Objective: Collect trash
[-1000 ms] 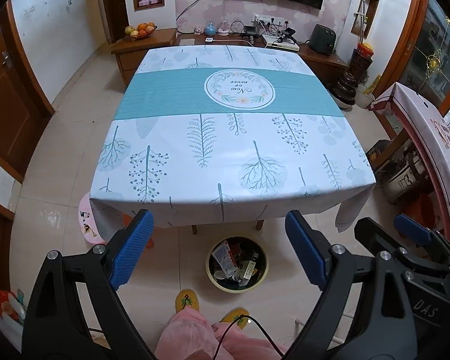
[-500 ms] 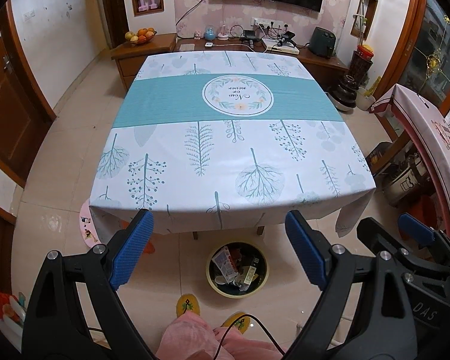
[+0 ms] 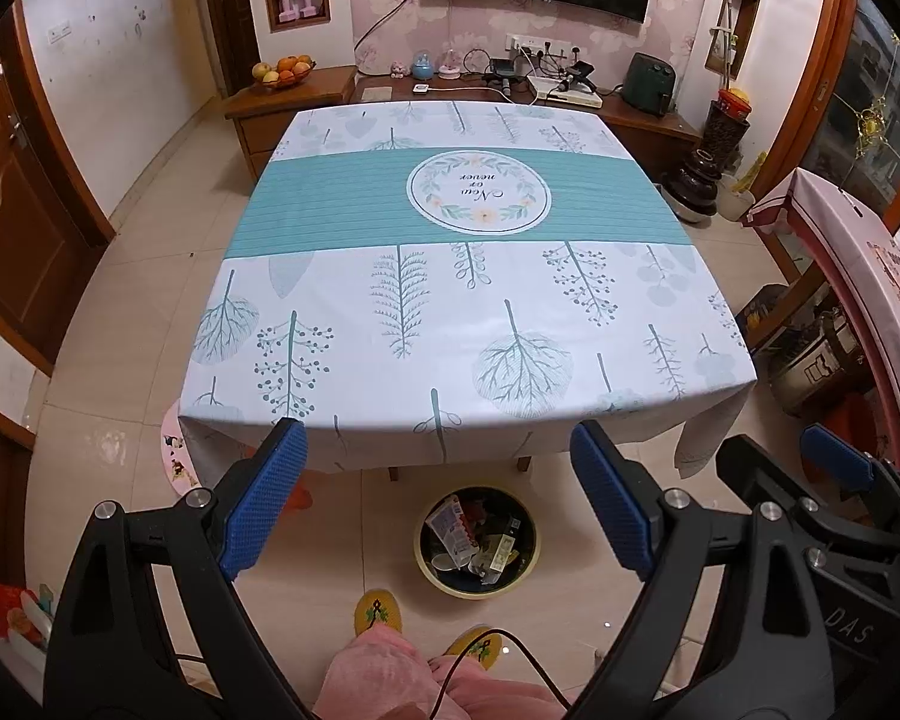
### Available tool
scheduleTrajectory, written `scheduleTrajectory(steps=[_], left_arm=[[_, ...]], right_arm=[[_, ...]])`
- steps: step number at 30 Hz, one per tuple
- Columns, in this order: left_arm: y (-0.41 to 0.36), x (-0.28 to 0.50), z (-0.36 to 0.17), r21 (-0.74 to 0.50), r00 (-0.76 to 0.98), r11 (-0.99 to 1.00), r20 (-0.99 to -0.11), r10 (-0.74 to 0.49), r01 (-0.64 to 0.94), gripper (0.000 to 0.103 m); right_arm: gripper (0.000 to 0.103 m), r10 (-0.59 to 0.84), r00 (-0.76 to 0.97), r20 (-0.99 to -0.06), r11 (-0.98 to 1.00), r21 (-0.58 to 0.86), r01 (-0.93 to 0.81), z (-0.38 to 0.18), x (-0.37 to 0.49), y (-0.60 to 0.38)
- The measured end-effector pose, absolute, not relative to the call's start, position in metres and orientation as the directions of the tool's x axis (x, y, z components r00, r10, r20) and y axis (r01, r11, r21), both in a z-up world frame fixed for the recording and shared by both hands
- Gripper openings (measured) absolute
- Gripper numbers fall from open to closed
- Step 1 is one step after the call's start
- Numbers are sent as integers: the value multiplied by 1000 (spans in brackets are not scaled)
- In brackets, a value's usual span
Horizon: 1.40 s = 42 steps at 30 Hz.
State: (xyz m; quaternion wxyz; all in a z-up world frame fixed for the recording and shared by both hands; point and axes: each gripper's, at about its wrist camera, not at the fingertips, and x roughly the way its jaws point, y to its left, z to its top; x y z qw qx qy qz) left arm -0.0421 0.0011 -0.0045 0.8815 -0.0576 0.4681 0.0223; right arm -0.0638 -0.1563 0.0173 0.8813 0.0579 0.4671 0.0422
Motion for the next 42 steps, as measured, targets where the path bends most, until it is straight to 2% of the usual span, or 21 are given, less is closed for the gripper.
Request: scheduleTrajectory(steps=[42], left_arm=[[2, -43, -8, -83, 560, 992, -829, -14, -98, 88]], right_arm=[[96, 121, 571, -812, 991, 127, -28, 17, -58, -162]])
